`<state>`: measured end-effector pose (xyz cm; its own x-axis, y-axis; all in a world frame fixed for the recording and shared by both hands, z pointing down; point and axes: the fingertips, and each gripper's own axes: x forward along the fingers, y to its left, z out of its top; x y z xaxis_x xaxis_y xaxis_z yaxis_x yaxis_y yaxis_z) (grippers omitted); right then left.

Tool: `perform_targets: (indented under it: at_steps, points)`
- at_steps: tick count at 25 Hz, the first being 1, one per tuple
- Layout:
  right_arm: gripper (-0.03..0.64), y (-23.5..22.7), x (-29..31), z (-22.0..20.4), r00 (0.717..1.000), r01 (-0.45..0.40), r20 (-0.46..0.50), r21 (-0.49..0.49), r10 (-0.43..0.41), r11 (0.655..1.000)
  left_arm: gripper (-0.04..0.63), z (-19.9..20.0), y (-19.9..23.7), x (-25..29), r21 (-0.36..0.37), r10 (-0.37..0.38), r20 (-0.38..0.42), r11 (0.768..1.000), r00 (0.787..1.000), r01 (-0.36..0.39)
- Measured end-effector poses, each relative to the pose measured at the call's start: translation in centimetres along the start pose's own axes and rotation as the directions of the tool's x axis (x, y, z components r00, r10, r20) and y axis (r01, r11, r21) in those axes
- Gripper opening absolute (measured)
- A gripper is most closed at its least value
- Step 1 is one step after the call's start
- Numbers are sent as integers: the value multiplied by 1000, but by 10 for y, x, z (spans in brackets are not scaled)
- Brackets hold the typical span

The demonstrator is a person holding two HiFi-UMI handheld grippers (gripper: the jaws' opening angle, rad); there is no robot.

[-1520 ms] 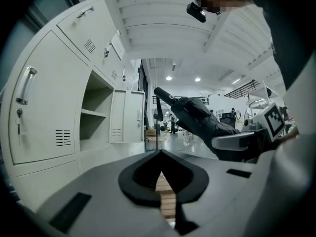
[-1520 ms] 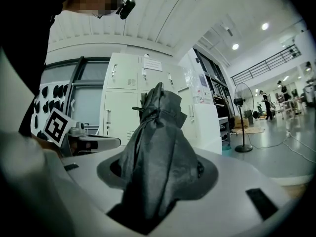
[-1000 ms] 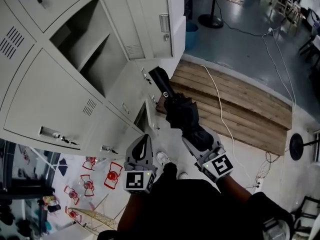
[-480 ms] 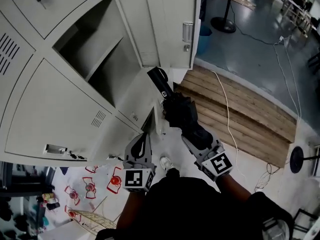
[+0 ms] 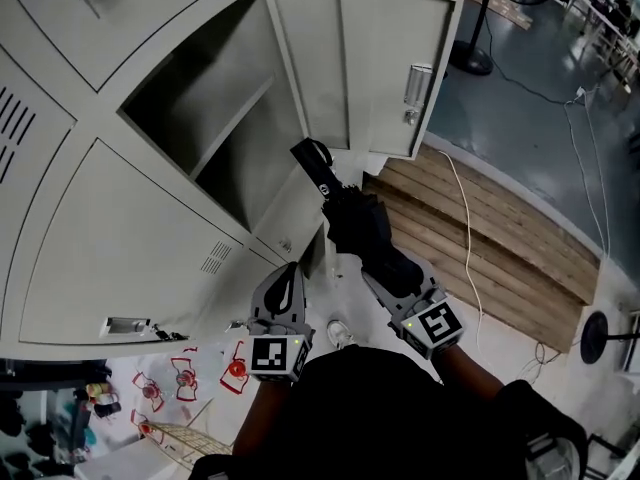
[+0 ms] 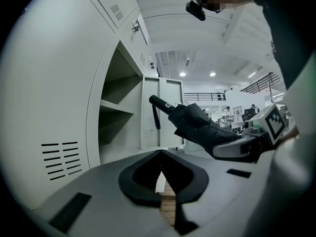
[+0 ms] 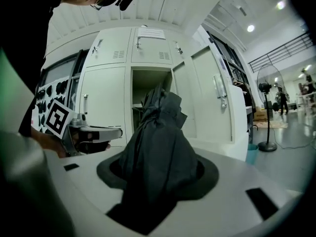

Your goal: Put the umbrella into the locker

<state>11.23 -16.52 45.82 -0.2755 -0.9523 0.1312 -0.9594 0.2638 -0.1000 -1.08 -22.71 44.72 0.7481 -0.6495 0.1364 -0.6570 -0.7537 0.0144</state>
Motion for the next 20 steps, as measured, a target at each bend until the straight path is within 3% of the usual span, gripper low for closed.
perform_targets:
  at_steps: [8, 20]
  points:
    - [221, -2, 37, -4, 998, -55, -37, -12, 54, 998, -2, 17, 26, 11, 4, 39, 12, 999, 999, -39]
    - [222, -31, 95, -26, 967, -226, -140, -75, 215, 971, -2, 17, 54, 28, -6, 237, -12, 972, 971, -237]
